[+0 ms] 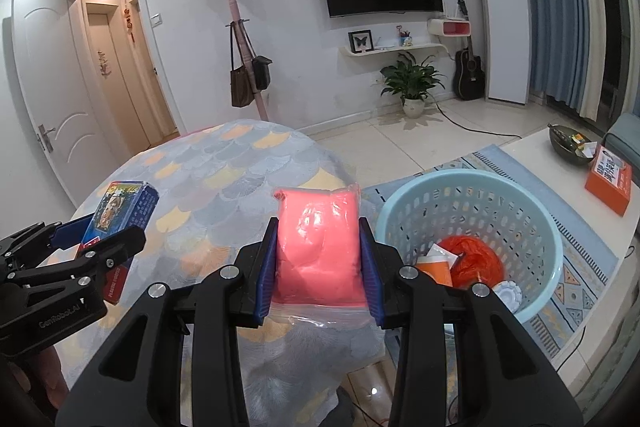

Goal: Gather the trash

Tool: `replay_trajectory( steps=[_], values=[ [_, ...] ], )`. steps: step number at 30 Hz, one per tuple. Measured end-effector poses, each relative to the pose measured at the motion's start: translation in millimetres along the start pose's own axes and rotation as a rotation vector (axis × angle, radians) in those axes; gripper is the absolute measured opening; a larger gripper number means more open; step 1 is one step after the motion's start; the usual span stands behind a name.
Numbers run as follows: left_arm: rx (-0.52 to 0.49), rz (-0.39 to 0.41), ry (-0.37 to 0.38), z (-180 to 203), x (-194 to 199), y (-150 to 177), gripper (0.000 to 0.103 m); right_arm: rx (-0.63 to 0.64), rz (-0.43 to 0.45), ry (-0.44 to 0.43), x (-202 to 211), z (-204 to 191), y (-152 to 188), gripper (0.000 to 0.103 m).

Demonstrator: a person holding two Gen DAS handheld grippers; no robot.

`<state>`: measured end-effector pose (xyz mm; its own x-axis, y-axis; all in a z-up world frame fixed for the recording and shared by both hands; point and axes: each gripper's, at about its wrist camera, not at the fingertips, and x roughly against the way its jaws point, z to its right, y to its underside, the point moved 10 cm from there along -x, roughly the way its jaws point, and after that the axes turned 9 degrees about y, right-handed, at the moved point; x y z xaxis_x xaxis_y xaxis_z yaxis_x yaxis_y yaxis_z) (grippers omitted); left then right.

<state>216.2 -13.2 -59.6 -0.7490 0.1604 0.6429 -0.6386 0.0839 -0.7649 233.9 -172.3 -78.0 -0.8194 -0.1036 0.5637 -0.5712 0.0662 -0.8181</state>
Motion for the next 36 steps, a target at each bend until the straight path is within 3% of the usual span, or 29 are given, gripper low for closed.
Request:
replay_trajectory(
  steps=[13,18,24,30,36],
  values=[
    [0.043,-0.008,-0.072,-34.2,4.6,7.7,0.061,0.082,-0.026,-0.137,-14.9,-60.5,5.0,0.035],
    [0.062,-0.031,-0.085,-48.9,2.3,15.6,0.063,0.090,-0.052,-0.142,-23.3,-68.5,11.2,0.037],
    [0.078,-0.036,-0.089,-60.2,5.0,19.0,0.069,0.085,-0.041,-0.145,-19.0,-70.4,9.0,0.053],
    [0.133,0.001,-0.115,-84.0,21.5,13.9,0.072,0.080,-0.020,-0.138,-13.9,-68.7,0.2,0.057],
    [0.153,-0.026,-0.116,-87.4,22.4,27.8,0.073,0.089,-0.029,-0.136,-18.6,-73.1,0.2,0.059]
  ],
)
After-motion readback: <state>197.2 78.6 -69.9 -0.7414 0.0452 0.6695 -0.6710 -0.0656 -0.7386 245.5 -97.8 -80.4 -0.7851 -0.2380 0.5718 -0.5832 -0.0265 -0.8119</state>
